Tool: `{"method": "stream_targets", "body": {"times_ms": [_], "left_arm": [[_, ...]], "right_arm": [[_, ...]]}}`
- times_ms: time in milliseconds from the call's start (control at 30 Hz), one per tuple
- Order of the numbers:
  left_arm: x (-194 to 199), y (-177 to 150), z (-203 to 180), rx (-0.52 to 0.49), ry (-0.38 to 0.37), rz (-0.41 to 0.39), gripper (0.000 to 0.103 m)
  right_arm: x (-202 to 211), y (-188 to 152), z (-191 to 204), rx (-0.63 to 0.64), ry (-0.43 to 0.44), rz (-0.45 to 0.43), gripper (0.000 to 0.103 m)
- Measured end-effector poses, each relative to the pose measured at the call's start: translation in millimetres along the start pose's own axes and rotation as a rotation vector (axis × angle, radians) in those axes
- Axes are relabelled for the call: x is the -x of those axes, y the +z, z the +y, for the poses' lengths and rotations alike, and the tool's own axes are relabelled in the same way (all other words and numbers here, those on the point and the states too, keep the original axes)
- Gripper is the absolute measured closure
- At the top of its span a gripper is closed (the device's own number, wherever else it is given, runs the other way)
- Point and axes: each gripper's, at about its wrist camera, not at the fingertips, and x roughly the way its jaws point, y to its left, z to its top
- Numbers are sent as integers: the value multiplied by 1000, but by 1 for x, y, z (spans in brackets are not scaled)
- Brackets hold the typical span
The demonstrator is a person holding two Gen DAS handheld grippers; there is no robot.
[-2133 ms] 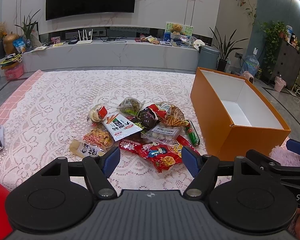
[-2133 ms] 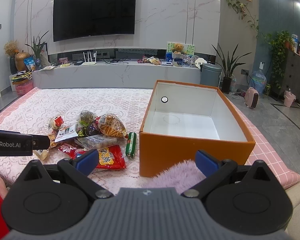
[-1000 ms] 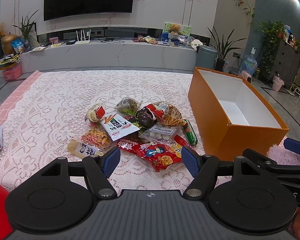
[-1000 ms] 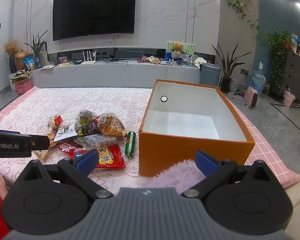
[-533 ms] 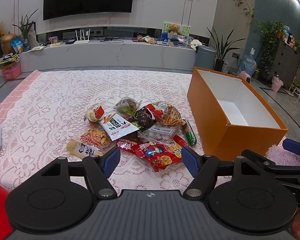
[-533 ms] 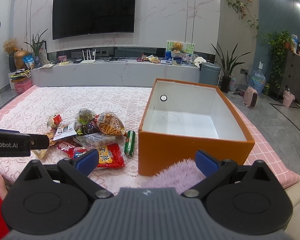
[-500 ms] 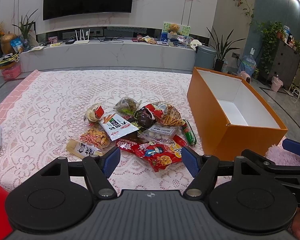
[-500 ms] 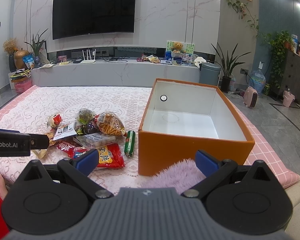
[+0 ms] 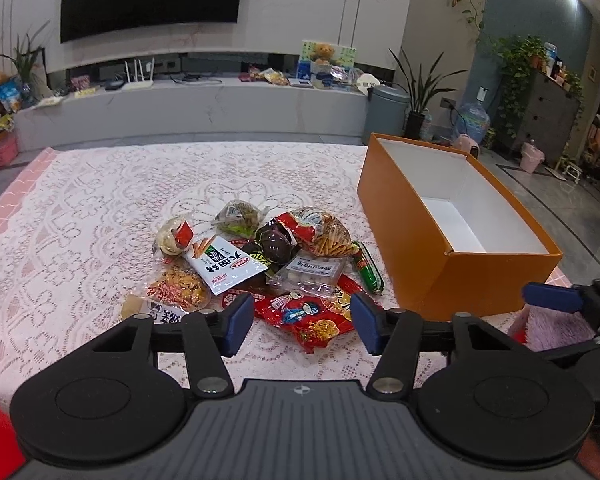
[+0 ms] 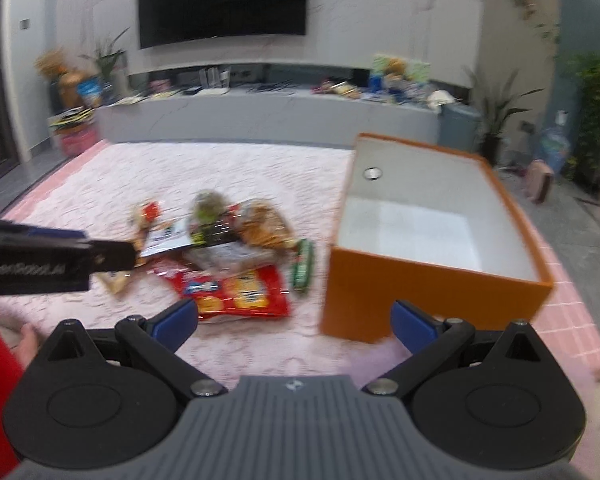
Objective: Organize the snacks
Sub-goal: 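Move the left tool toward the yellow peanut bag while the right tool approaches the clear bread bag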
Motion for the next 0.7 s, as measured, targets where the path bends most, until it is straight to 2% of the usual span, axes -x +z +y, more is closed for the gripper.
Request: {"method": "stream_targets", "body": {"times_ms": [200, 267, 400, 467, 567, 700], "left_arm": [[-12, 14, 30, 7, 3, 36, 41], [-18, 18, 42, 16, -2, 48, 41], [-30, 27, 60, 22, 7, 61, 41], [-34, 30, 68, 26, 2, 69, 38], [-44, 36, 77, 27, -7, 81, 29], [-55, 41, 90, 12, -3, 77, 25]], "right_arm": [[-14, 6, 17, 17, 42, -9, 4], [-19, 12, 23, 30, 57, -17, 8], [-39, 30, 38, 72, 89, 24, 20], [-47, 38, 45, 99, 94, 32, 29], [-61, 51, 52, 113, 97, 36, 30], [-84, 63, 56, 125, 95, 52, 36]]}}
